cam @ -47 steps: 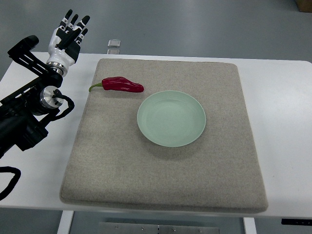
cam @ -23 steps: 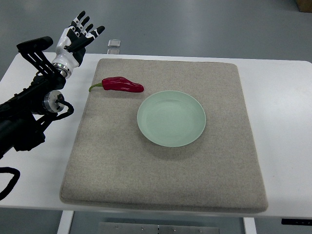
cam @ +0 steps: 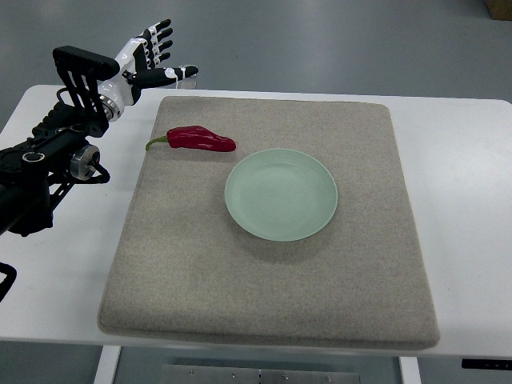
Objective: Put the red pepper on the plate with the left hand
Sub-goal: 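Swing the left hand forward and down toward the red chili pepper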
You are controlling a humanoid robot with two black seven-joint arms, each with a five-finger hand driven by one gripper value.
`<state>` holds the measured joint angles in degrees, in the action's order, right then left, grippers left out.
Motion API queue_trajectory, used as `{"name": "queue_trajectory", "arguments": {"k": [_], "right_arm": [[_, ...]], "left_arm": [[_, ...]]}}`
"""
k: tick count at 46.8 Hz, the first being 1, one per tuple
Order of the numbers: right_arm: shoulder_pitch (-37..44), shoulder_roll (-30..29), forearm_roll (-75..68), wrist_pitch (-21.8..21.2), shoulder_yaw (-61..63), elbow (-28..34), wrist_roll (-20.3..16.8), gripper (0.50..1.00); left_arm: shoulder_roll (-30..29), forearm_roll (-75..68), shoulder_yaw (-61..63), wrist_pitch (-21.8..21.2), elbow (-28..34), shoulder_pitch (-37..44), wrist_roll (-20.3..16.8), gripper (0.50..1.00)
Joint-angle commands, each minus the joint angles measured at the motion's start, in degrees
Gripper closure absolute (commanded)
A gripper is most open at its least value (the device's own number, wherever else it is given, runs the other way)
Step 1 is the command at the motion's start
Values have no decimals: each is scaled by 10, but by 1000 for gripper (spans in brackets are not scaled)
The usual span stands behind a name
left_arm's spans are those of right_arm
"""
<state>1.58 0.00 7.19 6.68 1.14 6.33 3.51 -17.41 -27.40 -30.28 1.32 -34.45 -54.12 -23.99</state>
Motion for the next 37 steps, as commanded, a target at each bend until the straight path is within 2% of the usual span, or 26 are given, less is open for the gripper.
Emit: {"name": "queue_trajectory", "arguments": {"k": [1,8,13,22,37], "right_arm": [[0,0,0,0,0,0,0,572],[0,0,0,0,0,0,0,572],[0,0,0,0,0,0,0,572],[0,0,0,0,0,0,0,572],[0,0,0,0,0,0,0,572]], "left_arm": [[-3,0,4,2,-3,-4,1,504],[-5,-1,8,4,-7,-7,1,506],[-8,-5,70,-3,-7,-26,9,512],[-24,-23,207,-77,-18,-67,10,514],[-35,-112,275,-113,-70,-93,11,514]]}}
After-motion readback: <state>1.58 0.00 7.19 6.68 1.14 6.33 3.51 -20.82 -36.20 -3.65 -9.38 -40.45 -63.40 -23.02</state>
